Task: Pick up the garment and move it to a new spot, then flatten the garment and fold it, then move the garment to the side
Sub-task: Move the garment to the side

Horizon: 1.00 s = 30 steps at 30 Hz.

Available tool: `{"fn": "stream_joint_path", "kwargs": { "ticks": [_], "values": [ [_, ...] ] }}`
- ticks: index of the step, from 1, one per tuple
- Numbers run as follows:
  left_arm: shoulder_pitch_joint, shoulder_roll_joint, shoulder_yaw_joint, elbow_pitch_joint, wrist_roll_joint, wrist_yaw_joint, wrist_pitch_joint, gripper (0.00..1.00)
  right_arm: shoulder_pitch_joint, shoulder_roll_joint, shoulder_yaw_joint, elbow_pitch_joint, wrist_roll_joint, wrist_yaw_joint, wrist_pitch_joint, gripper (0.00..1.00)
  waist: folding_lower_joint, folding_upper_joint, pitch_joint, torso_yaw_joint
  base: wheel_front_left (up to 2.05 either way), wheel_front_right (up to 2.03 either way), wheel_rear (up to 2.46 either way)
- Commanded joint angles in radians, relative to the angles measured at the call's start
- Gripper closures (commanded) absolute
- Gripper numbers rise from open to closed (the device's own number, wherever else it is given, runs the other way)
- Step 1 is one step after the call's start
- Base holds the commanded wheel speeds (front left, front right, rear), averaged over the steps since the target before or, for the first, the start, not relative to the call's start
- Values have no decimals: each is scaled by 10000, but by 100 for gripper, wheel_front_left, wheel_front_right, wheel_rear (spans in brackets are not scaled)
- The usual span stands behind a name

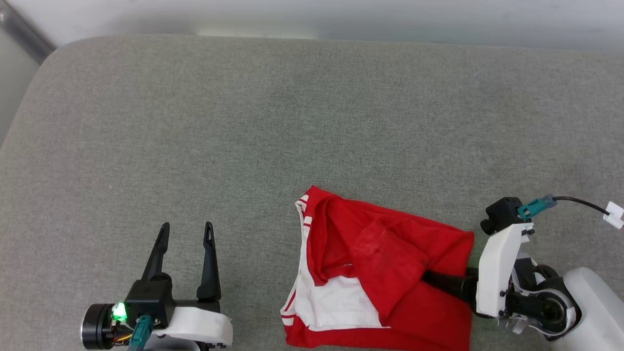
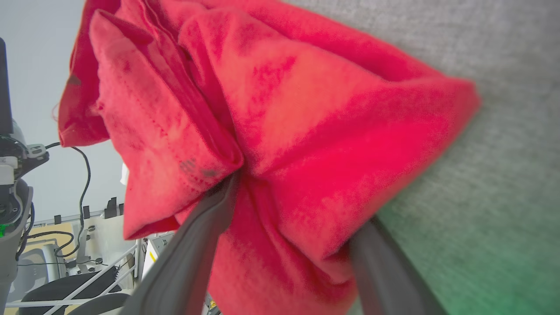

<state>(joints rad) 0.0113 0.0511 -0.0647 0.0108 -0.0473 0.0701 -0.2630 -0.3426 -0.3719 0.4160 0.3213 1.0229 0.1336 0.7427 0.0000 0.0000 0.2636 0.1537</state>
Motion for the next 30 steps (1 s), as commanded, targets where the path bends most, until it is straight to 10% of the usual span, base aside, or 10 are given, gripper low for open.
{"fn": "stream_joint_path", "kwargs": {
  "ticks": [1, 2, 17, 30],
  "values": [
    [-111, -15, -18, 20, -24, 39, -22, 0, 807, 167, 653, 628, -112, -53, 177, 62, 0, 0, -39, 4, 0, 0, 0],
    [-79, -14, -12, 27, -32, 56, -22, 0, 803, 127, 696, 593, -121, -53, 18, 100, 0, 0, -74, -3, 0, 0, 0],
    [592, -13, 44, 55, -103, 223, -22, 0, -551, -1110, 1885, -1166, -430, -31, -1290, 100, 0, 0, -1271, -513, 0, 0, 0],
    [996, -11, 612, -376, -195, 373, -22, 0, -2128, -3474, 2699, -3738, -1023, -31, -736, 100, 0, 0, -983, -3065, 0, 0, 0]
  ]
}}
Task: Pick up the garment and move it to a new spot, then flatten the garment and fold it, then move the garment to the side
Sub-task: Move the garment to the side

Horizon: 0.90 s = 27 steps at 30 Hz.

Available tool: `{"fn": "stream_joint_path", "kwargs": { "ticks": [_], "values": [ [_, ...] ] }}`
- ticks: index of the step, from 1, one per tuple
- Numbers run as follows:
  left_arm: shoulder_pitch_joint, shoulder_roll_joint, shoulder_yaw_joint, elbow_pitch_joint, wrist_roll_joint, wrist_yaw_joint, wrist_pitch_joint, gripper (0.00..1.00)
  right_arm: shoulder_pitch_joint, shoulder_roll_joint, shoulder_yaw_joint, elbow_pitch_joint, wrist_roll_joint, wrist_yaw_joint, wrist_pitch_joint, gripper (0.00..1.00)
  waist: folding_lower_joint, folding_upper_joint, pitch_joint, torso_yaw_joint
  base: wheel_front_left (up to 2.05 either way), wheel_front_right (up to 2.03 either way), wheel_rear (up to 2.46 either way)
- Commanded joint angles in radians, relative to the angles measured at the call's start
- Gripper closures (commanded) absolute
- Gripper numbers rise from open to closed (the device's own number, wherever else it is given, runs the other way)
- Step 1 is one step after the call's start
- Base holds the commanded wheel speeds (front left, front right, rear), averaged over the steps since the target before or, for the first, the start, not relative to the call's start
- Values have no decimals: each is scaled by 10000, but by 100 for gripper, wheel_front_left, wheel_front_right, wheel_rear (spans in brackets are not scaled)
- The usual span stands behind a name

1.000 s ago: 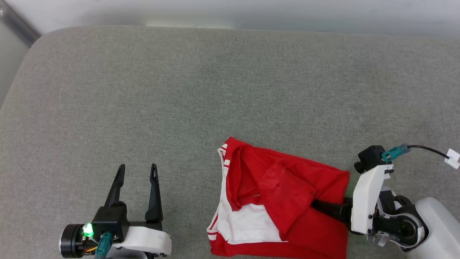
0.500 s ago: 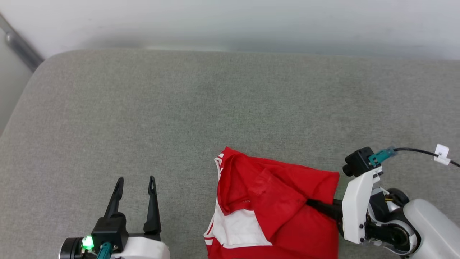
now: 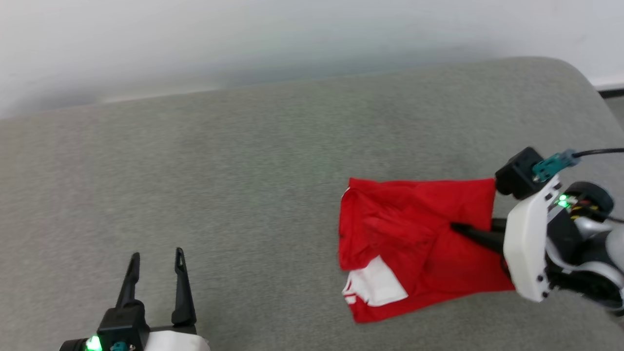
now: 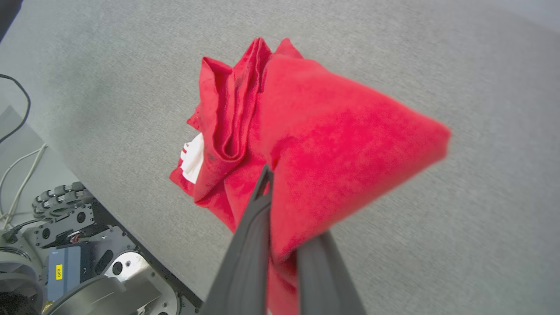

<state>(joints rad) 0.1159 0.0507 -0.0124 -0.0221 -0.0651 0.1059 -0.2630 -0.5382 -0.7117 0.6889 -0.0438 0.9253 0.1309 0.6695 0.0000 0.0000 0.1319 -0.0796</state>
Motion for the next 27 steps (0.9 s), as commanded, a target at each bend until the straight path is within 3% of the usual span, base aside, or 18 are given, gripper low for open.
{"fn": "stream_joint_path", "kwargs": {
  "ticks": [1, 6, 11, 22, 27],
  "values": [
    [-106, -9, 147, -100, 2, -2, -22, 0, -278, -243, -108, -154, -59, -6, 25, 100, 0, 0, 472, -940, 0, 0, 0],
    [-448, 129, 457, -348, 208, -243, -22, 0, -683, -969, -516, -231, -211, -5, 18, 100, 0, 0, 1239, -1727, 0, 0, 0],
    [-927, 287, 569, -628, 407, -448, -22, 0, -1245, -1454, -1078, 434, -532, -6, -110, 100, 0, 0, 2046, -2144, 0, 0, 0],
    [-1909, 679, 298, -1171, 743, -722, -22, 0, -3036, -1991, -1595, 3775, -2341, -8, -514, 100, 0, 0, 3748, -1960, 0, 0, 0],
    [-2099, 847, 222, -1401, 780, -701, -22, 0, -3705, -1796, -1864, 5295, -2881, -6, -984, 100, 0, 0, 4261, -1838, 0, 0, 0]
  ]
}}
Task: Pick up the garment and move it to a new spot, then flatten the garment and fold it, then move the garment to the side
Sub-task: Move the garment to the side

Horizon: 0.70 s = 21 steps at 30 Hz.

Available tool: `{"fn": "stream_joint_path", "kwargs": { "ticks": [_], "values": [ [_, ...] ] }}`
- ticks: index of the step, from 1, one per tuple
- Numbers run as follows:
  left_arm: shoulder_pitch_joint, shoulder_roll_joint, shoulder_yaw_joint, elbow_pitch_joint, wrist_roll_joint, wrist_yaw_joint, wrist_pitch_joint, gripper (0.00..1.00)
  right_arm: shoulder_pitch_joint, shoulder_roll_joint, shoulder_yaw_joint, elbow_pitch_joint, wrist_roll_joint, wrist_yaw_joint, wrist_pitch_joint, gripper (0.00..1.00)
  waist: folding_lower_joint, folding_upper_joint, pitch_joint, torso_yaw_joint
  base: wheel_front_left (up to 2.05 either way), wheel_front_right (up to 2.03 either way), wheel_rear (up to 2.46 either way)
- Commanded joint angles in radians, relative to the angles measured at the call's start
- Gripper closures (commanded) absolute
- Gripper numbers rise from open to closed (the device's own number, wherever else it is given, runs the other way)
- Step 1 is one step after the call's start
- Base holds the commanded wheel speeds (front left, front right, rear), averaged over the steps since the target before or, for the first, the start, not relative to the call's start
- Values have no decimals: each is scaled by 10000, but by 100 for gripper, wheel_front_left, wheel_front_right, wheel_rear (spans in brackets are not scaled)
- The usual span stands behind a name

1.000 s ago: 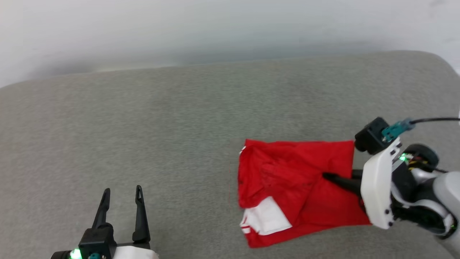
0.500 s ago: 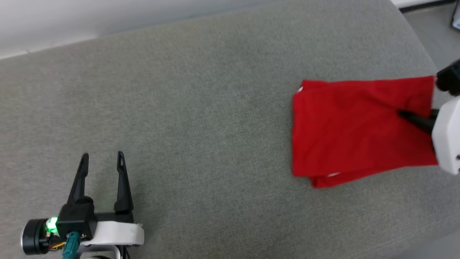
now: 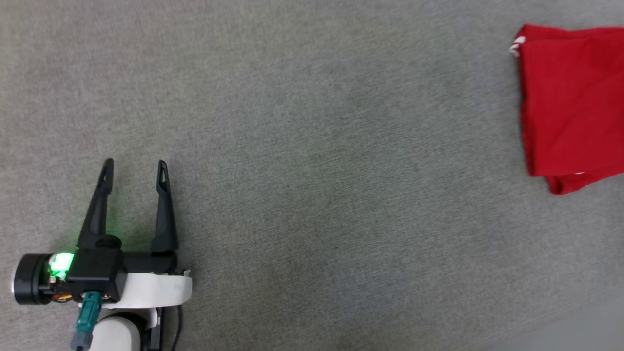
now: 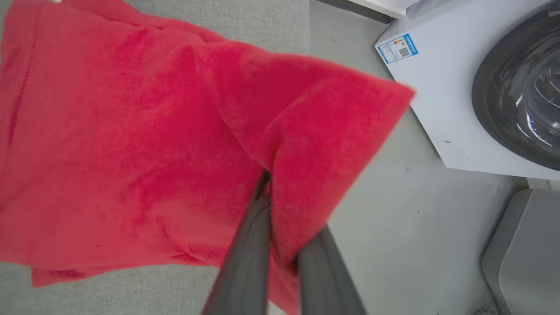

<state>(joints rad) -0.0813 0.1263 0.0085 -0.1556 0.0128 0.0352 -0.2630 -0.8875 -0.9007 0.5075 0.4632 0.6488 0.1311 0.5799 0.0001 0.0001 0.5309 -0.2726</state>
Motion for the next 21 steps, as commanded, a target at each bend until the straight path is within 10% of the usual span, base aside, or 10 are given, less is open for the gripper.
{"fn": "stream_joint_path", "kwargs": {
  "ticks": [1, 8, 9, 10, 18, 21],
  "values": [
    [-148, 108, 5, -112, 5, 21, -22, 0, -359, 123, -98, 474, -315, -8, -229, 100, -1, -1, 349, 102, 0, 0, 0],
    [-154, 215, -49, -144, -16, 105, -14, 0, -881, 1031, -466, 2190, -1097, -10, -1260, 100, -1, -1, 451, 112, 0, 0, 0],
    [-128, 196, -87, -111, -34, 123, -14, 0, -917, 1122, -519, 2469, -1290, -10, -1391, 66, -1, -1, 367, 128, 0, 0, 0],
    [-106, 164, -117, -92, -54, 145, -14, 0, -986, 1218, -650, 2764, -1477, -11, -1575, 0, -1, -1, 255, 155, 0, 0, 0],
    [336, -171, -366, 153, -219, 346, -22, 0, -1159, 1658, -1540, 3863, -3230, -10, -4282, 0, -1, -1, -1153, 576, 0, 0, 0],
    [762, -351, -456, 229, -339, 513, -22, 0, -1090, 2193, -2596, 3788, -4556, -10, -6988, 0, -1, -1, -1932, 851, 0, 0, 0]
  ]
}}
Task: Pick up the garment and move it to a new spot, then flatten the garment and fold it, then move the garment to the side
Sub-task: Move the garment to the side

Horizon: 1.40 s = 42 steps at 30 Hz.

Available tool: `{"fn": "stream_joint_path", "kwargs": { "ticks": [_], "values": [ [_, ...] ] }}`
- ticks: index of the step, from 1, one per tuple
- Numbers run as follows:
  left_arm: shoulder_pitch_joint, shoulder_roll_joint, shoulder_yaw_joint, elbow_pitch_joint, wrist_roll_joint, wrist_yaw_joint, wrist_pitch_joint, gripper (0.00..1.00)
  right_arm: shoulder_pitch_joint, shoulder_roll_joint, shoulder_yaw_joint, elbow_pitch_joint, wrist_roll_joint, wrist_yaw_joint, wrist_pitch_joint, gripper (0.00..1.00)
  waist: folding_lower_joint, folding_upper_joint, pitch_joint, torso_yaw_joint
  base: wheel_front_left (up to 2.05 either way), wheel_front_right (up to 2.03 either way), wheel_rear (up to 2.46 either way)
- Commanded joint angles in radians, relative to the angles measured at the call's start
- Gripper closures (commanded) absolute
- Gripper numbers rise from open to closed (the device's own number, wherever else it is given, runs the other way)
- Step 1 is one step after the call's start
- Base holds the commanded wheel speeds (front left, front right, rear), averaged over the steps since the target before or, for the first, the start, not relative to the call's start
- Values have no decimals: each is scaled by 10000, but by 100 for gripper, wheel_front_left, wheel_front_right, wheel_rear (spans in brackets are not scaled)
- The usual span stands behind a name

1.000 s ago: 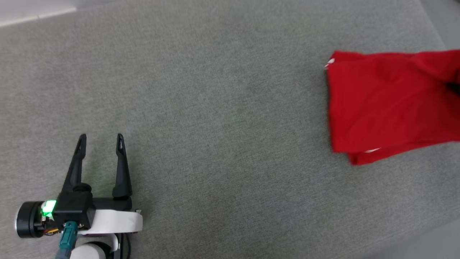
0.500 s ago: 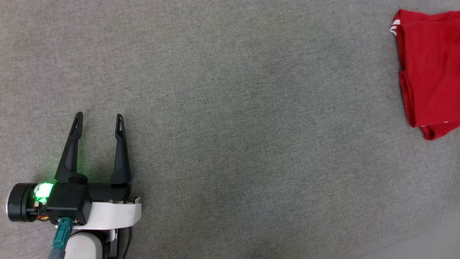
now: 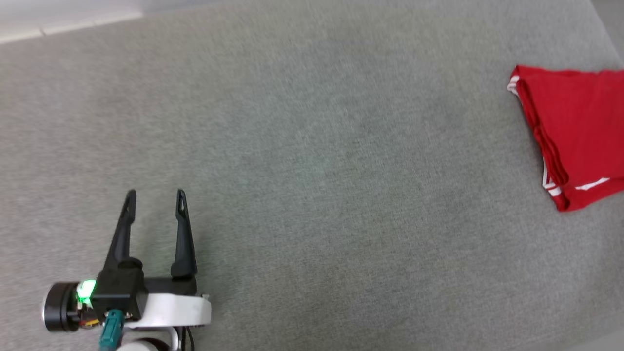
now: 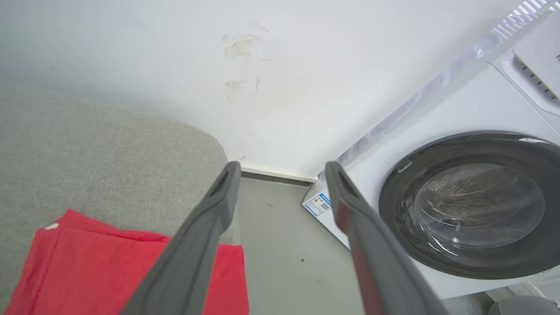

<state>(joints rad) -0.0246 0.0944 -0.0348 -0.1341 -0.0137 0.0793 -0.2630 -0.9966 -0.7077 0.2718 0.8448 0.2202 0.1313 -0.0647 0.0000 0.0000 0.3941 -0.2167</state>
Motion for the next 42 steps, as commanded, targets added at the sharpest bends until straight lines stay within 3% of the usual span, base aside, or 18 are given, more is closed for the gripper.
{"fn": "stream_joint_path", "kwargs": {
  "ticks": [1, 5, 8, 9, 13, 16, 28, 42],
  "values": [
    [290, -73, -52, 47, -77, 95, -21, 0, 85, 439, -582, -64, -555, -12, -1118, 0, 0, 0, -739, 359, 0, 0, 0],
    [634, -203, -132, 107, -148, 179, -21, 0, 633, 1407, -1676, -942, -1545, -12, -1962, 0, 0, 0, -1241, 609, 0, 0, 0],
    [840, -248, -183, 175, -194, 221, -20, 0, 1203, 2150, -2400, -2820, -1859, -12, -2003, 0, 0, 0, -1476, 823, 0, 0, 0],
    [840, -248, -183, 175, -194, 221, -20, 0, 1203, 2150, -2400, -2820, -1859, -12, -2003, 0, 0, 0, -1476, 823, 0, 0, 0],
    [985, -295, -224, 288, -245, 242, -21, 0, 2427, 3204, -2799, -4964, -2015, -12, -1992, 0, 0, 0, -1785, 1099, 0, 0, 0],
    [1056, -309, -205, 394, -258, 229, -21, 0, 3256, 3811, -2692, -5910, -2021, -12, -1994, 0, 0, 0, -1997, 1281, 0, 0, 0],
    [1470, -390, -185, 915, -346, 117, -21, 0, 6767, 5597, -2391, -6700, -1606, -12, -1997, 0, 0, 0, -2924, 2027, 0, 0, 0],
    [2212, -429, -122, 1333, -483, -69, -21, 0, 10302, 6524, -2991, -7775, -1439, -10, -1998, 0, 0, 0, -3965, 2357, 0, 0, 0]
  ]
}}
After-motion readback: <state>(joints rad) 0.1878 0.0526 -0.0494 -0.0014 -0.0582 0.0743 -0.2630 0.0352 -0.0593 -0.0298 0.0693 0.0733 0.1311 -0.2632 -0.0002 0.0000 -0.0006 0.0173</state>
